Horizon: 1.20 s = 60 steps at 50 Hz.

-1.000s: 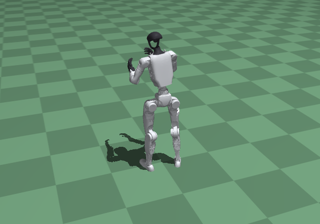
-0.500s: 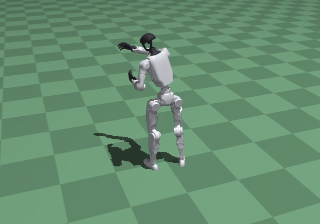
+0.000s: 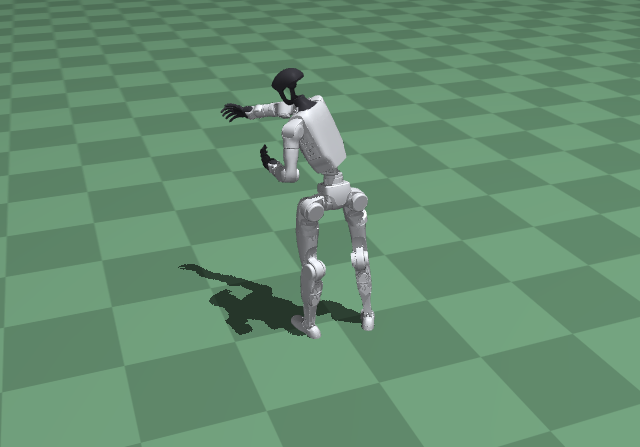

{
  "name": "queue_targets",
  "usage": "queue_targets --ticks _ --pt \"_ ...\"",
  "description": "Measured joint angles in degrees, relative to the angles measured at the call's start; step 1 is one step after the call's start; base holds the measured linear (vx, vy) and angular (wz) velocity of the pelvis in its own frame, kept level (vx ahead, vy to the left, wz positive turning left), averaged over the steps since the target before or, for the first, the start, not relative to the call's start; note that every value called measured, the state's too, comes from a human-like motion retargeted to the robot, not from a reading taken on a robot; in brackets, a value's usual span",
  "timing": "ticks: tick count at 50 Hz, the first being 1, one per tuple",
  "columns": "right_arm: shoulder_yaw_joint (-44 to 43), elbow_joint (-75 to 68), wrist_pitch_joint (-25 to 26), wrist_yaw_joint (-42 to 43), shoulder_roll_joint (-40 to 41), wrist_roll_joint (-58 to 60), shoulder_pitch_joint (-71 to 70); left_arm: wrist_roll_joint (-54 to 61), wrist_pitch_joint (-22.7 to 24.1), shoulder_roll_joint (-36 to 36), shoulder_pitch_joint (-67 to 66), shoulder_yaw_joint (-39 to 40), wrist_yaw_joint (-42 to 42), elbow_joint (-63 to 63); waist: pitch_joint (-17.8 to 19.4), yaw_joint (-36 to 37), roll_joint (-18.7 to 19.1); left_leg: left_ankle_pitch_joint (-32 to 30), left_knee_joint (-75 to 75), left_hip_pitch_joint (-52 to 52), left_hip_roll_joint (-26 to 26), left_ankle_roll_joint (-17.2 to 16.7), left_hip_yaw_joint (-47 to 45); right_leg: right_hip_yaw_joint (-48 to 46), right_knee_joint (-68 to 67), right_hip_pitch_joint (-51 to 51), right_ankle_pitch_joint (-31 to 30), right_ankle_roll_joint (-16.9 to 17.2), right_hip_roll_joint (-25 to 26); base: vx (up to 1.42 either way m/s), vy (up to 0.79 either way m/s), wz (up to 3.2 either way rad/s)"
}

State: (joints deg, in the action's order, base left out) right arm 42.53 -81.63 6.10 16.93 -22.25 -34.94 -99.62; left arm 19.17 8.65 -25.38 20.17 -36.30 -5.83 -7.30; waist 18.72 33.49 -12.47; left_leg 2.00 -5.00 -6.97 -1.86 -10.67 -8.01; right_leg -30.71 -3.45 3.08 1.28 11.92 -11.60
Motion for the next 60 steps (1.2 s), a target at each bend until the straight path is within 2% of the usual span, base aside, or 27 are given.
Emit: queue_targets --ticks 2,5,9,15,21,27,32,37,43,48,51,55,60 --pt "-0.4 -0.2 -1.4 0.7 0.6 0.9 0.4 -1.4 0.5 -0.2 -0.9 0.3 1.1 0.3 -0.7 -0.4 0.0 0.9 1.9 -1.2 -0.3 -0.6 -0.3 -0.8 -2.0 0.8 1.0 -0.7 -0.5 0.00 0.01 0.09" --pt "-1.2 -0.6 0.1 1.5 0.6 0.1 -0.4 -0.1 -0.2 -0.4 -0.7 0.8 -0.7 0.3 0.0 0.2 0.4 -0.1 0.0 -0.3 0.1 0.0 0.3 -0.3 0.0 0.2 0.0 -0.3 0.0 0.00 0.00 0.00" --pt "-1.6 0.6 -0.6 1.9 0.6 0.5 -0.6 -0.2 0.1 -0.8 -1.2 1.6 -1.2 0.4 -0.4 -0.3 0.8 -0.1 0.0 -0.1 0.1 0.0 0.0 -0.1 0.0 0.1 0.0 -0.2 -0.1 0.00 0.00 0.00" --pt "-0.8 14.0 -6.2 5.7 -2.0 5.8 4.9 -0.5 2.6 -2.2 -1.9 3.1 -2.4 0.6 -2.0 -2.3 0.9 0.3 0.0 0.6 0.3 -0.1 -0.8 0.5 0.1 -0.2 0.0 0.3 -0.3 0.00 0.00 0.00" --pt "-4.4 38.9 -10.6 10.0 -7.0 19.3 18.3 -1.9 5.2 -3.6 -3.3 7.0 -3.7 0.9 -4.9 -6.5 1.2 0.8 0.0 1.8 0.7 0.0 -1.5 1.2 -0.1 -0.9 0.4 0.7 -0.9 0.00 0.00 0.00" --pt "-12.3 61.4 -11.7 5.8 -10.3 31.7 36.8 -5.4 5.5 -4.6 -3.6 13.5 -5.4 2.6 -7.7 -12.3 2.4 1.4 0.0 3.4 1.3 0.2 -2.2 1.8 -0.5 -2.0 1.2 0.5 -1.5 0.00 0.00 0.00" --pt "-17.8 70.1 -12.3 1.2 -9.9 35.5 52.7 -8.7 4.5 -5.9 -0.4 17.7 -8.0 5.4 -9.4 -17.2 4.2 1.7 0.0 4.8 1.4 0.0 -3.1 2.6 -0.8 -2.8 1.7 0.4 -1.8 0.00 0.00 0.00" --pt "-19.6 70.8 -12.2 -1.1 -8.1 33.8 64.4 -9.8 3.0 -8.7 6.6 18.3 -12.0 10.4 -10.5 -21.3 6.5 2.0 0.2 6.1 1.3 -0.3 -4.2 3.7 -1.2 -3.3 2.1 0.5 -1.8 -0.02 -0.02 -0.21" --pt "-19.7 68.6 -11.1 -0.7 -6.3 28.8 71.3 -3.4 0.7 -12.1 18.2 14.9 -16.8 19.9 -10.9 -25.7 9.2 2.3 0.9 7.0 1.0 -0.6 -5.6 5.1 -1.5 -3.6 2.3 0.5 -1.7 -0.04 -0.03 -0.22" --pt "-20.1 67.6 -9.5 0.6 -5.7 25.8 72.8 5.4 -1.3 -13.1 29.1 11.2 -19.4 29.9 -10.9 -29.1 11.2 2.3 1.4 7.6 0.7 -0.6 -6.5 5.9 -1.5 -3.8 2.3 0.3 -1.5 -0.06 -0.04 -0.17" --pt "-20.1 66.6 -8.9 1.1 -5.5 25.5 72.3 6.0 -2.5 -13.8 35.9 8.7 -20.2 35.6 -11.0 -31.1 12.2 2.2 1.5 7.8 0.6 -0.7 -6.9 6.3 -1.4 -3.9 2.3 0.2 -1.4 -0.06 -0.04 -0.13" --pt "-19.9 64.5 -9.4 1.7 -5.6 27.1 70.8 -2.8 -3.9 -16.1 44.9 2.4 -19.6 41.5 -11.2 -33.5 13.2 2.0 1.5 8.0 0.4 -0.8 -7.3 6.7 -1.3 -3.9 2.3 0.2 -1.2 -0.06 -0.04 -0.09" --pt "-19.9 61.5 -11.9 2.7 -5.5 30.3 68.6 -28.2 -4.4 -20.1 56.8 -12.1 -16.3 45.5 -11.7 -36.0 13.8 1.8 1.5 7.8 0.2 -0.9 -7.7 7.0 -1.2 -3.5 2.1 0.6 -1.0 -0.04 -0.03 -0.04"
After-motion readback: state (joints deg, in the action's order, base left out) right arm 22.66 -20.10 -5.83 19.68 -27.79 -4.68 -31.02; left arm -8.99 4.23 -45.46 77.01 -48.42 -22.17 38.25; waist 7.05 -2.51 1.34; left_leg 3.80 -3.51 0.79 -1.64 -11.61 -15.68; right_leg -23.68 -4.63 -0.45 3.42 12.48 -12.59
